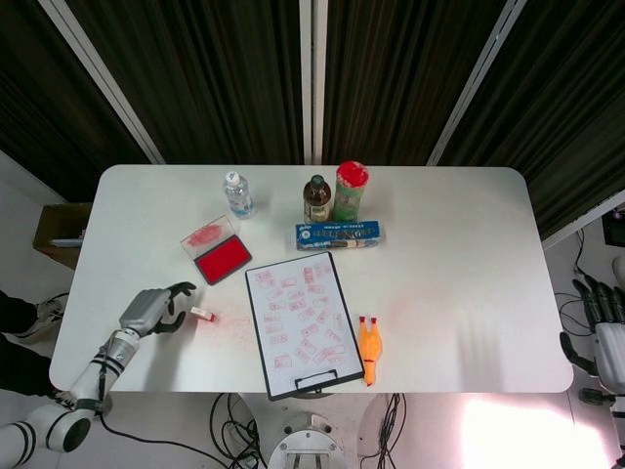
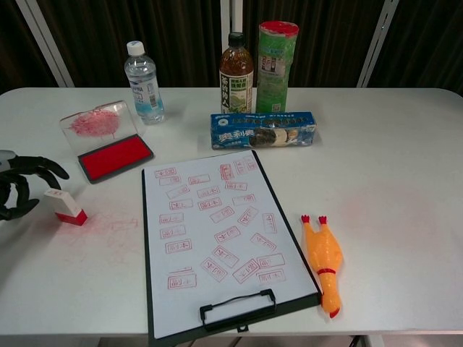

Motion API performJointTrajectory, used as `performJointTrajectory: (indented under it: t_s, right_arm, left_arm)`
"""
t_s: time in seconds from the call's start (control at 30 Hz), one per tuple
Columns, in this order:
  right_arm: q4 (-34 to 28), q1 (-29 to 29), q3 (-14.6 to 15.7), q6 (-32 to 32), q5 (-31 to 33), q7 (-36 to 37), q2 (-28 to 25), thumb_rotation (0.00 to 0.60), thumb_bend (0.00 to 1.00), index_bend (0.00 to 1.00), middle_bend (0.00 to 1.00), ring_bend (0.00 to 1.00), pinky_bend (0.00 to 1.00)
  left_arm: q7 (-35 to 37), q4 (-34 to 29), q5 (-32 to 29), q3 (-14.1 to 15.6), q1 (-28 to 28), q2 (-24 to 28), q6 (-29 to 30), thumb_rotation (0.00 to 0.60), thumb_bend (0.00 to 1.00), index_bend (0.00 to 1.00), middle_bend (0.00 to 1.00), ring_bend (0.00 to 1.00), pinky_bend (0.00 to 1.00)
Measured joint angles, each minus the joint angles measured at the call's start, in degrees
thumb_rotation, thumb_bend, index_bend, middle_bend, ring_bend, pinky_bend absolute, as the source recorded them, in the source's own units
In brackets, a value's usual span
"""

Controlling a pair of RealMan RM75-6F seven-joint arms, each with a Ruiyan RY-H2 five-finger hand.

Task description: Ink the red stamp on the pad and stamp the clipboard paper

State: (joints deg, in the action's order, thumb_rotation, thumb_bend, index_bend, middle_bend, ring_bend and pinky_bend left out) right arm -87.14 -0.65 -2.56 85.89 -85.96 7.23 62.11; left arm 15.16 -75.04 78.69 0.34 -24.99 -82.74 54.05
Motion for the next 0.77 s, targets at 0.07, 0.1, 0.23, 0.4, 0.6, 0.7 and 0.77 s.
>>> performJointTrajectory:
  t_s: [0.07,0.1,0.23,0.4,0.6,0.7,0.77]
  right_arm:
    - [-0.1,0.0,-0.1,0.3,-0.1,0.1,-0.2,0.600,0.32,0.00,0.00,0.00,0.00]
    - [-0.2,0.1,-0.2,0.4,-0.1,0.2,-0.3,0.600,0.32,0.00,0.00,0.00,0.00]
    - [-0.3,0.2,-0.5,1.4,-0.3,0.8,-0.6,0.600,0.32,0.00,0.00,0.00,0.00]
    - [1.1,0.4,-0.9,3.5,-1.5,1.6,-0.2,0.600,0.32,0.00,0.00,0.00,0.00]
    - [3.3,0.7,-1.0,5.2,-2.7,1.4,0.7,0.600,0.29,0.00,0.00,0.00,0.00]
    - [3.5,0.8,-1.1,5.5,-2.7,0.1,0.9,0.600,0.29,0.00,0.00,0.00,0.00]
    - [3.2,0.8,-1.0,5.3,-2.6,-0.1,0.7,0.600,0.29,0.00,0.00,0.00,0.00]
  left_arm:
    - [-0.7,-0.3,-0.1,-0.2,0.6,1.3,1.5,0.600,0.50,0.18,0.24,0.48,0.65]
    - [-1.2,-0.4,-0.2,-0.4,0.8,1.9,2.4,0.600,0.50,0.18,0.23,0.46,0.64]
    - [-2.9,-1.2,-0.4,-1.7,2.6,4.8,7.9,0.595,0.52,0.18,0.13,0.33,0.53]
    - [-4.8,-2.5,2.0,-3.7,5.9,8.8,21.1,0.177,0.48,0.14,0.00,0.03,0.19]
    - [-13.6,-7.3,7.6,-4.1,11.1,15.2,35.0,0.147,0.08,0.12,0.00,0.01,0.18]
    - [-18.2,-10.8,10.2,-3.4,13.4,17.8,38.4,0.144,0.06,0.12,0.00,0.01,0.17]
    - [-19.0,-12.5,10.8,-2.9,14.1,19.0,39.1,0.143,0.06,0.11,0.00,0.01,0.17]
